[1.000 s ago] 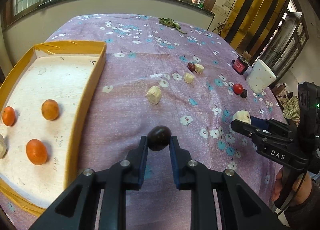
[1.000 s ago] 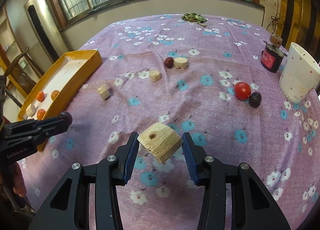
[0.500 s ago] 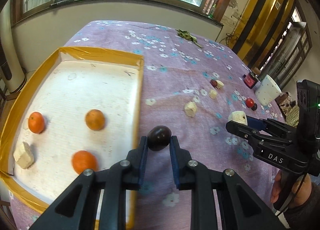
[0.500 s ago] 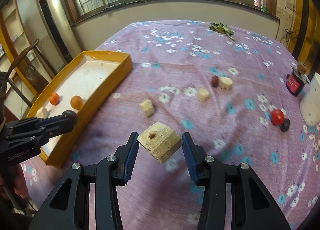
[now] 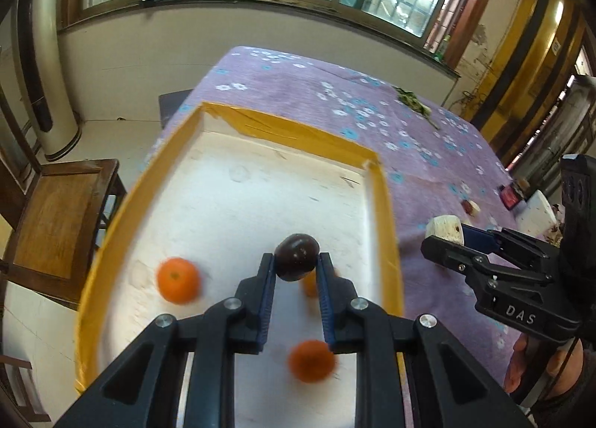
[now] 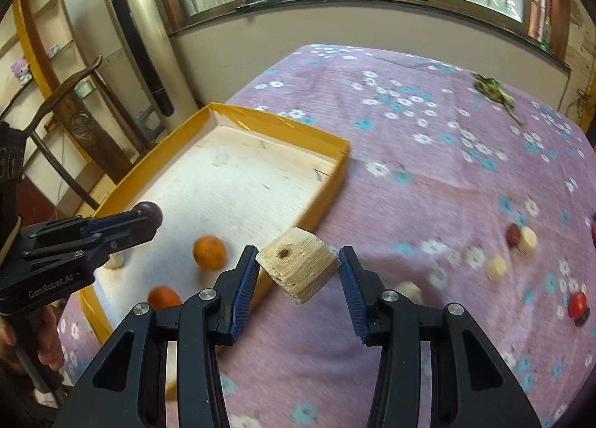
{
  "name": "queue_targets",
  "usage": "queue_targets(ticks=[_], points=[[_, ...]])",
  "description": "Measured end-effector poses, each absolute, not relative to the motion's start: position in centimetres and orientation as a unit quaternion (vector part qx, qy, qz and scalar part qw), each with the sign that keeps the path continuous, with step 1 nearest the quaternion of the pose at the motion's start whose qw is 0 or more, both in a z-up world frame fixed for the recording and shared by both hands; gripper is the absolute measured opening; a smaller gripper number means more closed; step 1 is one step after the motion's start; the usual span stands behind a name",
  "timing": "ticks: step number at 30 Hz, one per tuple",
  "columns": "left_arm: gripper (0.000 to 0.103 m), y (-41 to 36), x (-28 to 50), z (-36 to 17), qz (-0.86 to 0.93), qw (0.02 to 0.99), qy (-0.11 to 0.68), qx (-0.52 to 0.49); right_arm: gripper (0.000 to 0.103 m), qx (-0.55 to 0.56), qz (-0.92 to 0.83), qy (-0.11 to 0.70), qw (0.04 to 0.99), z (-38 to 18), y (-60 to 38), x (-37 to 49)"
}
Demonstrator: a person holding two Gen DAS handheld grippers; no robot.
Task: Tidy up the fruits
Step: 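Carry the cream cube and dark plum over the yellow tray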
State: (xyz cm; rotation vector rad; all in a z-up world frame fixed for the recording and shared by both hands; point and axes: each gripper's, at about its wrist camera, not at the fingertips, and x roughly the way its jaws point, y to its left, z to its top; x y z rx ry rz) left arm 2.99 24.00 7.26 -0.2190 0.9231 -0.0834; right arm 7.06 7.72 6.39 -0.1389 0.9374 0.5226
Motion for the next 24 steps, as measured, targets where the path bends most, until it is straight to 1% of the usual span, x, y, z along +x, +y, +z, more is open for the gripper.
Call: queue_targets(ticks=[12,24], points=[[0.024,28.7,8.0,4.0,0.009,0.872,0.477,-0.110,0.043,-0.084,0.267,0.484,0.829,2.2,14.6,11.7],[0.025,29.6,9.8,2.2,0.013,0.859,0.498,-0.116,0.043,-0.124,0.271,0.485,0.822,0.8,16.0,12.1]])
